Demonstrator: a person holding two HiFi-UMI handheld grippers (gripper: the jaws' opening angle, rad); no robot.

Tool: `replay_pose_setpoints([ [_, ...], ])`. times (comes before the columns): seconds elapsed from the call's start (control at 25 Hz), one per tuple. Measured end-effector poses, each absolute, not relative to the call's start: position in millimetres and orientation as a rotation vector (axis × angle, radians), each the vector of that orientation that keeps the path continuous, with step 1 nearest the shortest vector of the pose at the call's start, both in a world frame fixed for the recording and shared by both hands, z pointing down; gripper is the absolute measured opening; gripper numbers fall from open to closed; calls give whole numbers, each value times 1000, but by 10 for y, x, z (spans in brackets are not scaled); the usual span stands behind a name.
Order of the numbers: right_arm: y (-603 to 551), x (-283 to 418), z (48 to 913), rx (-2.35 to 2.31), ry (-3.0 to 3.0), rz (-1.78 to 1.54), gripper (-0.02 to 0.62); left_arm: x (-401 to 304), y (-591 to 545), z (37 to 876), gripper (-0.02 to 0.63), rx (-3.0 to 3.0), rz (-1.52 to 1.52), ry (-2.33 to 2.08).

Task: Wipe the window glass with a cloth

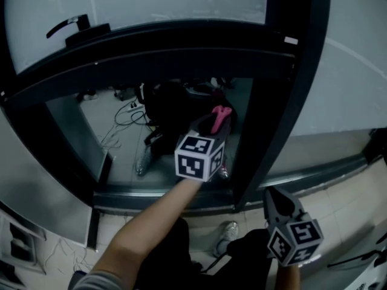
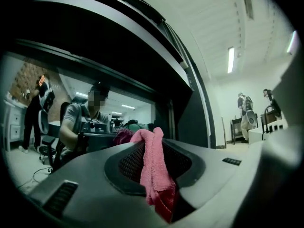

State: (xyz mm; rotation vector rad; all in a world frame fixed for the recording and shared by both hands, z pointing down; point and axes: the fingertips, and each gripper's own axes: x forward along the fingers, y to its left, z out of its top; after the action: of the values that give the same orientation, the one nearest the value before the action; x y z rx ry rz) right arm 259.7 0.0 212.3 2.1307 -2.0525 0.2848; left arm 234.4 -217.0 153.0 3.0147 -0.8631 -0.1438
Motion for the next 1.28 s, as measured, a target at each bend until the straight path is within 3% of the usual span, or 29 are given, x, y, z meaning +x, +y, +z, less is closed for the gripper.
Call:
replay_pose_setpoints([
  [0.56,475,3060,2203,2218,-2006,326,25,3318,-1822,1610,100,3056,-114,-677],
  [1.28,434,3134,2358,2196,-2028,394,25,3283,-1948,2350,100,2987,-117,-734],
])
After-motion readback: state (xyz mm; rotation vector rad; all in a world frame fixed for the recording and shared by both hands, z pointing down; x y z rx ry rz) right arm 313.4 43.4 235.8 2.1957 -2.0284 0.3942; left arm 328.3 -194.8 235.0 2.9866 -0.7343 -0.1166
